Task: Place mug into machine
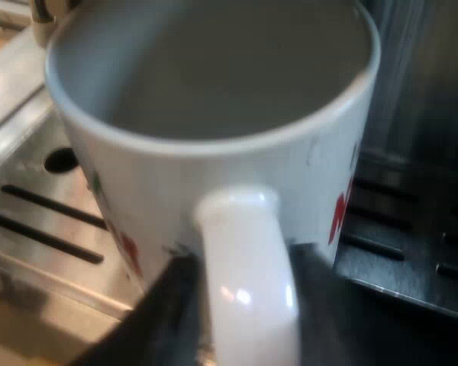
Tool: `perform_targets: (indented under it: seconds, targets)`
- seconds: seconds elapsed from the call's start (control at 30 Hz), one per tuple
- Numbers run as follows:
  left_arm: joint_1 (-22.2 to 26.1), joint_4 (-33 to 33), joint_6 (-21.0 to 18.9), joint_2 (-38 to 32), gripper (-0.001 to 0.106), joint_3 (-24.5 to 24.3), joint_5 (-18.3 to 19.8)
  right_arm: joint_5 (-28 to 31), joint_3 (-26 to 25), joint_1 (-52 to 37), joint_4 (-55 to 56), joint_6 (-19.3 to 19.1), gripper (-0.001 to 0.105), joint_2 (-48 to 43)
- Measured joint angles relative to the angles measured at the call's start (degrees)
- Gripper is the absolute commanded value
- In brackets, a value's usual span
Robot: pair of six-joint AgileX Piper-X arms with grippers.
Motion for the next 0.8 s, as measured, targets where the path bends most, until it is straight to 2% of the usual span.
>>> perform_targets:
  seconds: [0.1, 0.47, 0.8]
  targets:
    - [0.00, 0.00, 0.00, 0.00, 0.087, 0.00, 0.00, 0.64, -0.08, 0.31, -0.02, 0.39, 0.053, -0.19]
    - [0.00, 0.00, 0.00, 0.00, 0.087, 0.00, 0.00, 4.87, -0.08, 4.76, 10.88, 1.40, 0.052, -5.55]
    - [0.00, 0.00, 0.00, 0.00, 0.087, 0.00, 0.00, 4.91, 6.12, 4.78, 4.13, 2.89, 0.052, -5.51]
